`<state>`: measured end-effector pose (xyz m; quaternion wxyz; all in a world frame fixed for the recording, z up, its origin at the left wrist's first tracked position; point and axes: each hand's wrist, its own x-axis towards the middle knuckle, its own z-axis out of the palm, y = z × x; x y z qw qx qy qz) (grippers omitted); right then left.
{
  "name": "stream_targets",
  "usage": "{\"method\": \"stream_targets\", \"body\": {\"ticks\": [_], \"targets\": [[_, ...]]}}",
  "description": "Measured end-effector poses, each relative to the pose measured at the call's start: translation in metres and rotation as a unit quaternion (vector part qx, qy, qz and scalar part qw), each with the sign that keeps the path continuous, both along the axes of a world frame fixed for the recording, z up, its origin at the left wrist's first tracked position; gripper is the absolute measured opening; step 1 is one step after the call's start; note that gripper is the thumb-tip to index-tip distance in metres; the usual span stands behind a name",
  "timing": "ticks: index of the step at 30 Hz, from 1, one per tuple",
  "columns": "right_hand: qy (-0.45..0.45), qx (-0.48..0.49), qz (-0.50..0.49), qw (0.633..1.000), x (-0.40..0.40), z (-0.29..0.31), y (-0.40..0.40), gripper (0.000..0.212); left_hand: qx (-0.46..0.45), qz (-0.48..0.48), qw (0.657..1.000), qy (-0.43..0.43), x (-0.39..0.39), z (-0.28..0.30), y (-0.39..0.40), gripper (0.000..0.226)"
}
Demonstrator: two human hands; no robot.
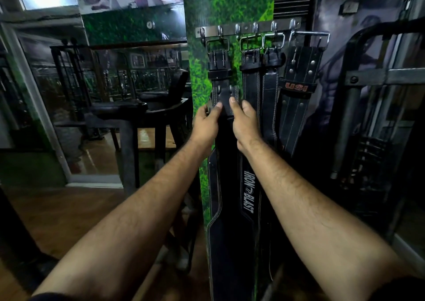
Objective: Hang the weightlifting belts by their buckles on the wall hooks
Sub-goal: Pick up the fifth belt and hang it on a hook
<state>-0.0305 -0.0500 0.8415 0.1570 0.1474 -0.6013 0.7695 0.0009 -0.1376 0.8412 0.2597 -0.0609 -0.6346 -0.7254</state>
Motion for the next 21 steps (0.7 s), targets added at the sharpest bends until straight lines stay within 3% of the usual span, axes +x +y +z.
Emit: {"method": "stream_targets", "body": {"ticks": [5, 9, 11, 16, 18, 21], "targets": [[0.073, 0.076, -0.068, 0.992, 0.021, -0.008, 0.003, 0.041, 0.038, 0.062, 0.997, 0.021, 0.002, -0.006, 0.012, 0.025], [0.147, 0.104, -0.136, 0.974, 0.036, -0.057, 0.01, 0.047, 0.09, 0.056, 0.994, 0.032, 0.003, -0.004, 0.019, 0.02], [0.123, 0.142, -0.15, 0.971, 0.034, -0.089, 0.013, 0.054, 0.107, 0.054, 0.992, 0.029, 0.004, -0.002, 0.02, 0.019], [0.058, 0.142, -0.081, 0.985, 0.026, -0.137, 0.018, 0.021, 0.11, 0.056, 0.992, 0.022, 0.002, -0.004, 0.022, 0.028], [0.027, 0.233, -0.081, 0.969, 0.023, -0.156, 0.026, 0.034, 0.117, 0.054, 0.992, 0.01, 0.001, -0.008, 0.018, 0.027], [-0.066, 0.331, -0.041, 0.941, 0.019, -0.198, 0.043, 0.08, 0.121, 0.025, 0.992, 0.025, 0.008, -0.005, 0.015, 0.021]]}}
